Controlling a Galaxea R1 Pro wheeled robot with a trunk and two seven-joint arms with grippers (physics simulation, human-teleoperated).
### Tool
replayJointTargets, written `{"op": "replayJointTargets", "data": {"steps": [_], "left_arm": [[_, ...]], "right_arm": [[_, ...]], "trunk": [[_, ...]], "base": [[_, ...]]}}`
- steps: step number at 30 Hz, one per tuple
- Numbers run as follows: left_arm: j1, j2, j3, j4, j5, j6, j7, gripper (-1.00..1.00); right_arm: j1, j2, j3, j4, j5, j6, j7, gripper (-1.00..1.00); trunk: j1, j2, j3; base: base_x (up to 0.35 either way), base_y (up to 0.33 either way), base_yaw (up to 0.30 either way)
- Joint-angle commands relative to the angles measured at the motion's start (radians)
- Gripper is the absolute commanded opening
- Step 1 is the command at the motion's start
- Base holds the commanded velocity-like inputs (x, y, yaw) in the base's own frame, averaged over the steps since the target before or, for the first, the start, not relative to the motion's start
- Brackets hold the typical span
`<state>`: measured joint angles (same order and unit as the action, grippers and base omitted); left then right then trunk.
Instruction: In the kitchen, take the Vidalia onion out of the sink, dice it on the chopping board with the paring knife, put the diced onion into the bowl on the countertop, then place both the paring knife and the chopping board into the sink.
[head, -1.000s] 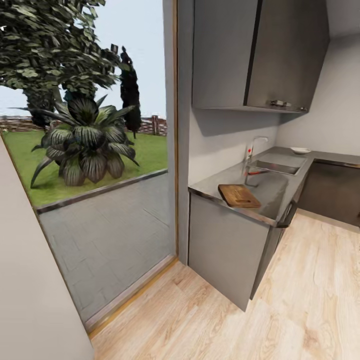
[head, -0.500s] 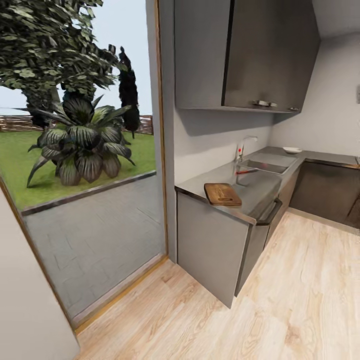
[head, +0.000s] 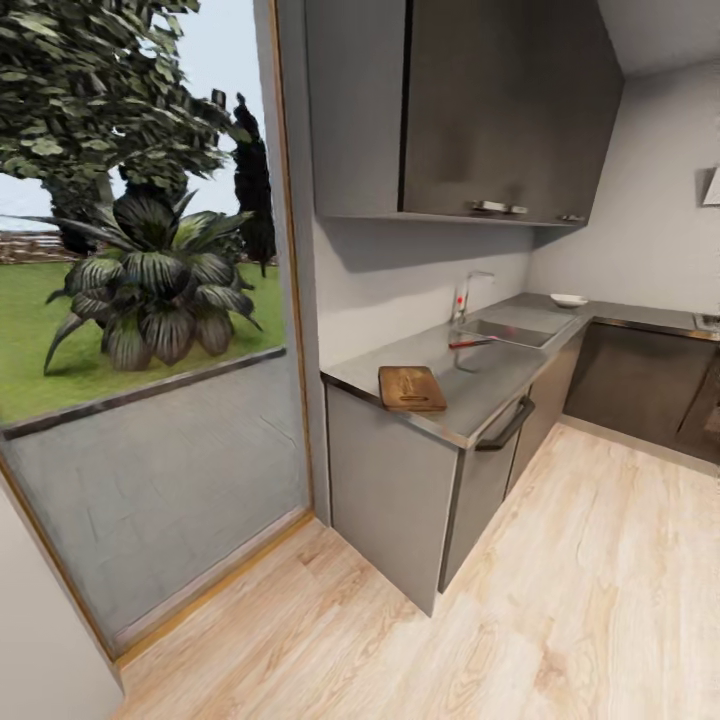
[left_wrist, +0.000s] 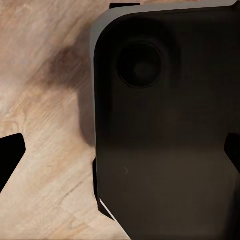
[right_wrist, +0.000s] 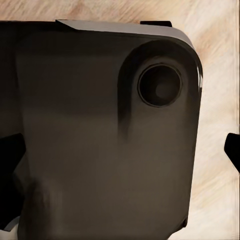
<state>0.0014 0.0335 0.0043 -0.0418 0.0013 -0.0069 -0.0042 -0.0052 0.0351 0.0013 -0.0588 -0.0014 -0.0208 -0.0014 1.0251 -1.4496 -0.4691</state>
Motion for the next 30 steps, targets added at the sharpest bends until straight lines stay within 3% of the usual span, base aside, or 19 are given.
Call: {"op": "replayJointTargets", "data": {"steps": [1, 9, 14, 19, 24, 30], "left_arm": [[0.000, 0.000, 0.000, -0.001, 0.000, -0.001, 0.000, 1.00], [0.000, 0.001, 0.001, -0.002, 0.000, -0.001, 0.000, 1.00], [0.000, 0.004, 0.005, -0.004, 0.000, -0.003, 0.000, 1.00], [0.000, 0.005, 0.007, -0.005, 0.000, -0.077, 0.005, 1.00], [0.000, 0.005, 0.008, -0.013, 0.000, -0.142, 0.008, 1.00], [0.000, 0.014, 0.008, -0.122, 0.001, -0.151, 0.009, 1.00]], "right_arm": [[-0.001, 0.000, 0.000, 0.001, 0.000, -0.002, 0.000, 1.00], [-0.001, 0.000, 0.000, 0.001, 0.000, -0.002, 0.000, 1.00], [-0.001, -0.001, 0.000, 0.000, 0.002, -0.002, 0.000, 1.00], [-0.001, -0.004, 0.001, -0.005, 0.004, -0.037, 0.001, 1.00], [-0.001, -0.004, 0.002, -0.043, 0.004, -0.126, -0.001, 1.00], [-0.001, -0.005, 0.002, -0.131, 0.006, -0.148, -0.002, 1.00]], "trunk": [[0.000, 0.000, -0.001], [0.000, 0.000, -0.001], [0.000, 0.000, -0.001], [0.000, 0.000, -0.001], [0.000, 0.000, -0.001], [0.000, 0.000, -0.001]], "base": [[0.000, -0.320, 0.000], [0.000, -0.302, 0.000], [0.000, -0.105, 0.000], [0.000, -0.015, 0.000], [0.000, -0.002, 0.000], [0.000, 0.000, 0.000]]}}
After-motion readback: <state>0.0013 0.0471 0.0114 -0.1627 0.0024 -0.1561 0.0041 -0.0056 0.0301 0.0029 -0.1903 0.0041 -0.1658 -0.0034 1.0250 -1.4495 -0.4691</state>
